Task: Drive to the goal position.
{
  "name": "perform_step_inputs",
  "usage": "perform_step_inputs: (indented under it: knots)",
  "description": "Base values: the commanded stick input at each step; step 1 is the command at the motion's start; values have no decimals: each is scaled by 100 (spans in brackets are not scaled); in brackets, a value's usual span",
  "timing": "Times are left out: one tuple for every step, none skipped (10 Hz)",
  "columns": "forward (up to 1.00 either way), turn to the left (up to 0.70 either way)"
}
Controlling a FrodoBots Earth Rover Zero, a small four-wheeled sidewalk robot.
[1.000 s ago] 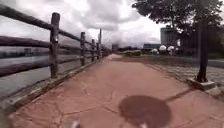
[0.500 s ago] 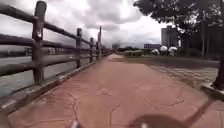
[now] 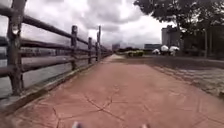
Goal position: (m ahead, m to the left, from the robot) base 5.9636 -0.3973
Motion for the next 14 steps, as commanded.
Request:
perform_step_inputs:
  knots:
    - [100,0]
    - [100,0]
    - [100,0]
    - [100,-9]
    - [100,-27]
    - [100,-18]
    - [100,0]
    - [100,0]
    - [100,0]
    - [100,0]
    - [100,0]
    - [100,0]
    - [100,0]
    - [100,0]
